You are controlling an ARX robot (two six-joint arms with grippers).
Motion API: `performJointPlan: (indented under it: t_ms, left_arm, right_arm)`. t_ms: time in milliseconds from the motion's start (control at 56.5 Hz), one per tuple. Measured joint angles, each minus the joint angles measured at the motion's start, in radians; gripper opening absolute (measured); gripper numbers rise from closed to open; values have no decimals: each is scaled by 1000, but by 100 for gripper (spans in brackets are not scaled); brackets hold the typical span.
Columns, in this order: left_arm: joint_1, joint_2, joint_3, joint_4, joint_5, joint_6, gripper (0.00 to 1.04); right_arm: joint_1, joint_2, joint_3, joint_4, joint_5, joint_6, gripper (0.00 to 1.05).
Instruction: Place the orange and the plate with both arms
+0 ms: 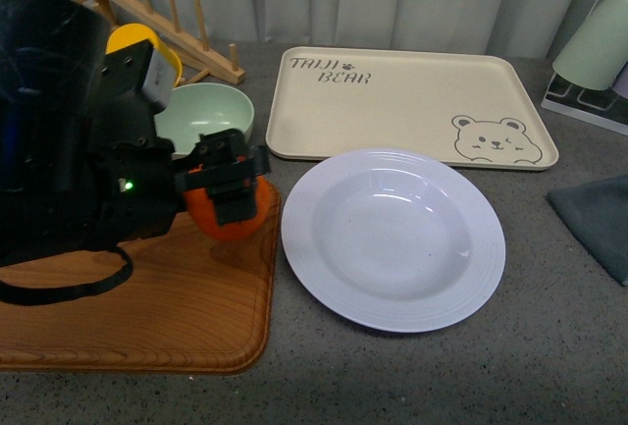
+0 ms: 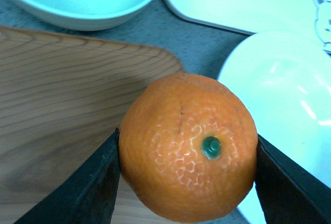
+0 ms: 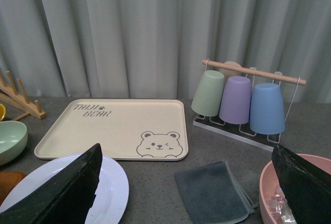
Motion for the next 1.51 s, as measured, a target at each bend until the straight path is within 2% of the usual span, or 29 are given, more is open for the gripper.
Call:
performJointPlan:
  t_ms: [301, 549, 779, 1133, 1169, 1240, 1346, 1505]
  left_arm:
    - [-148, 44, 150, -63, -19, -45, 65]
    - [-224, 160, 254, -109, -6, -68, 65]
    - [-256, 231, 314, -132, 12, -66, 65]
    - [-251, 289, 351, -133, -6, -63, 65]
    - [-251, 289, 349, -132, -5, -64, 67]
    - [-247, 286, 336, -123, -5, -63, 82]
    - [-241, 258, 305, -116, -14, -67, 98]
    - [-224, 150, 238, -106, -45, -82, 98]
  right_arm:
    - [0, 0, 0, 0, 0, 0, 96]
    - [0, 0, 0, 0, 0, 0, 96]
    - [0, 0, 0, 0, 0, 0, 96]
    - [0, 0, 0, 0, 0, 0, 96]
    - [0, 0, 0, 0, 0, 0, 96]
    - [0, 0, 0, 0, 0, 0, 96]
    - [0, 0, 0, 0, 0, 0, 96]
    - [0, 0, 0, 0, 0, 0, 96]
